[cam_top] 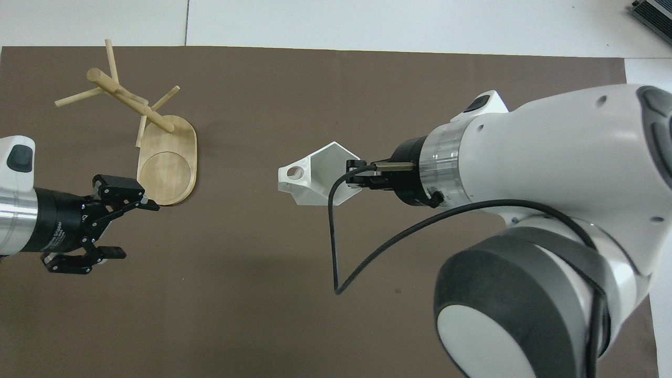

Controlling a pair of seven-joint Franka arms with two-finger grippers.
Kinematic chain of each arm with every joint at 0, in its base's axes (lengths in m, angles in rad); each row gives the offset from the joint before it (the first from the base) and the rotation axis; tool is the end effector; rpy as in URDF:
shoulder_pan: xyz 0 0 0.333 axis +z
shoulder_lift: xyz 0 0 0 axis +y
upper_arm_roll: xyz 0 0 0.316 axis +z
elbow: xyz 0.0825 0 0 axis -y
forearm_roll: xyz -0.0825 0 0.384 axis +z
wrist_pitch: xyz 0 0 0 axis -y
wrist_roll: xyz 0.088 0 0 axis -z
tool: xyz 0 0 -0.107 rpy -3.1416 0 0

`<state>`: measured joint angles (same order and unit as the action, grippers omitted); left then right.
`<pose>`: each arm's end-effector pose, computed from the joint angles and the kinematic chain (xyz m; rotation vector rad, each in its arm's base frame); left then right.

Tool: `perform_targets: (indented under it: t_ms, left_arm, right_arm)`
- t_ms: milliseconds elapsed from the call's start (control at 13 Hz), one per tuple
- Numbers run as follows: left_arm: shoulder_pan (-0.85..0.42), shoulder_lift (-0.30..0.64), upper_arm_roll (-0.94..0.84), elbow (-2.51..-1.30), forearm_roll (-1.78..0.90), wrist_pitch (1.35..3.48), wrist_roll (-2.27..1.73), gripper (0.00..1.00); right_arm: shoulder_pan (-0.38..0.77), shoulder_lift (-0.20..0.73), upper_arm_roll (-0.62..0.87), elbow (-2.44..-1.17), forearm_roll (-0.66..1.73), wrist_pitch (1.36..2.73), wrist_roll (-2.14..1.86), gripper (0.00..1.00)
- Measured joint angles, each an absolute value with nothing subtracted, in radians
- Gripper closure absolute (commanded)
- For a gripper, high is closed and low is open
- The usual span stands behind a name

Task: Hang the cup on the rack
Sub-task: 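Lift the mug with the right gripper while the left gripper reaches toward it, then align the open left gripper around the mug body held by the right gripper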

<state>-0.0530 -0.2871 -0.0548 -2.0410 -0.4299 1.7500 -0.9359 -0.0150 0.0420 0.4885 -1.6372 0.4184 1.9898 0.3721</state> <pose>0.4645 -0.0905 0.5705 2.4939 1.2185 -0.2896 0.5270 0.2917 0.6195 -2.6229 0.0174 -0.1453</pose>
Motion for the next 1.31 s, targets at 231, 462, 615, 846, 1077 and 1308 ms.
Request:
perform_targets:
  t_ms: [231, 462, 615, 846, 1077, 1308]
  left_arm:
    - [-0.052, -0.301, -0.049, -2.115, -0.609, 1.851, -1.187, 0.0]
    - [-0.046, -0.28, -0.044, -2.169, -0.769, 1.901, -1.241, 0.0]
    - [-0.046, -0.245, -0.042, -2.188, -0.869, 1.933, -1.245, 0.0]
    - [-0.041, -0.191, -0.04, -2.197, -0.967, 1.969, -1.251, 0.0]
    - [-0.008, -0.163, -0.036, -2.197, -1.037, 1.973, -1.251, 0.0]
    - [0.018, -0.161, -0.034, -2.197, -1.1, 1.974, -1.251, 0.0]
  right_arm:
    - [-0.012, 0.112, 0.582, -1.646, 0.455, 2.174, 0.443, 1.0]
    - [-0.005, 0.176, 0.646, -1.646, 0.461, 2.256, 0.471, 1.0]
    - [-0.005, 0.198, 0.68, -1.646, 0.462, 2.276, 0.506, 1.0]
    - [-0.005, 0.208, 0.707, -1.646, 0.463, 2.302, 0.533, 1.0]
    - [-0.005, 0.214, 0.708, -1.646, 0.465, 2.303, 0.533, 1.0]
    - [-0.005, 0.217, 0.708, -1.645, 0.466, 2.305, 0.533, 1.0]
